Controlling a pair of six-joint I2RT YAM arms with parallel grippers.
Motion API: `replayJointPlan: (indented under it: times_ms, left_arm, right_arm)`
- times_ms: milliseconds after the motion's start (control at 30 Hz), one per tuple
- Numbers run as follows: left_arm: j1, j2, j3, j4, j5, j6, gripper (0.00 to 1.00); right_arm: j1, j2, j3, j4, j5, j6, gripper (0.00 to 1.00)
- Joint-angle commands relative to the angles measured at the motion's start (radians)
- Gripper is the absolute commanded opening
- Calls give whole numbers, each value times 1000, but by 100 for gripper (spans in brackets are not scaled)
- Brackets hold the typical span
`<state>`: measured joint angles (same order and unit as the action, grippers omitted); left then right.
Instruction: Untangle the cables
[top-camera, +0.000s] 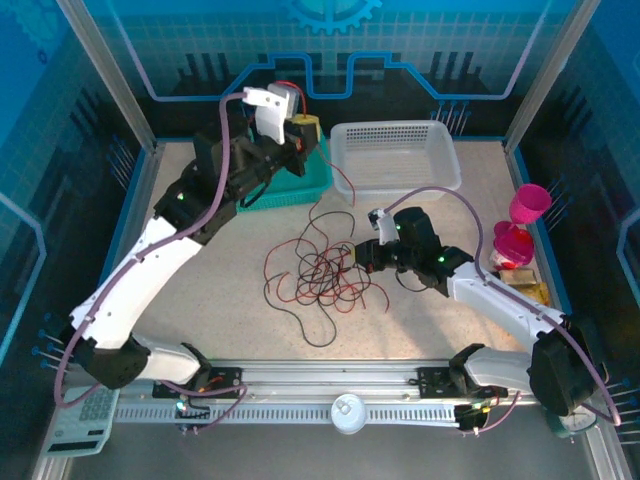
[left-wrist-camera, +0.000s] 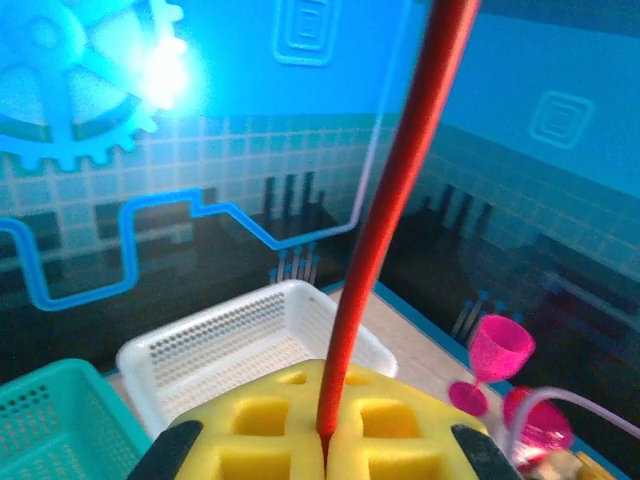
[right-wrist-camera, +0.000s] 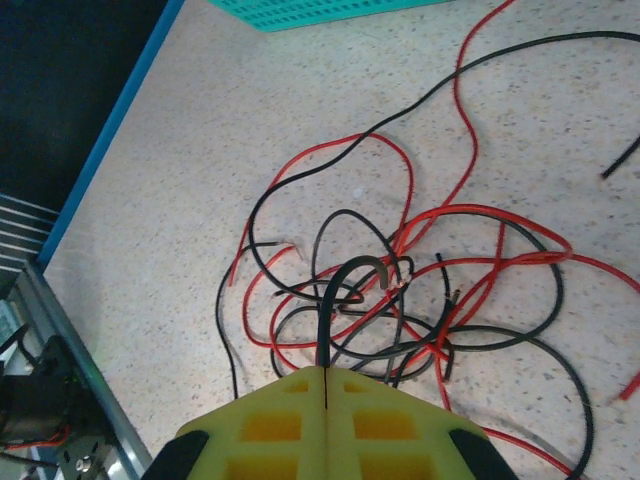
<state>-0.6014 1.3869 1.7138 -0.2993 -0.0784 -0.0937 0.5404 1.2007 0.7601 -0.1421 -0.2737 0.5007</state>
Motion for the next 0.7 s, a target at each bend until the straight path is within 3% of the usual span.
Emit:
replayJointPlan:
  times_ms: [0,367,667]
  left_arm:
    - [76,50,52,-41,-29,39,0]
    - [295,394,255,-24,-156,137,0]
    - [374,709,463,-72,-191,155,0]
  right_arm:
    - [-11,-21,-2,-20,39,12,0]
    - [-11,-24,19,-28,38,9,0]
    - [-9,-37,24,-28,17,21,0]
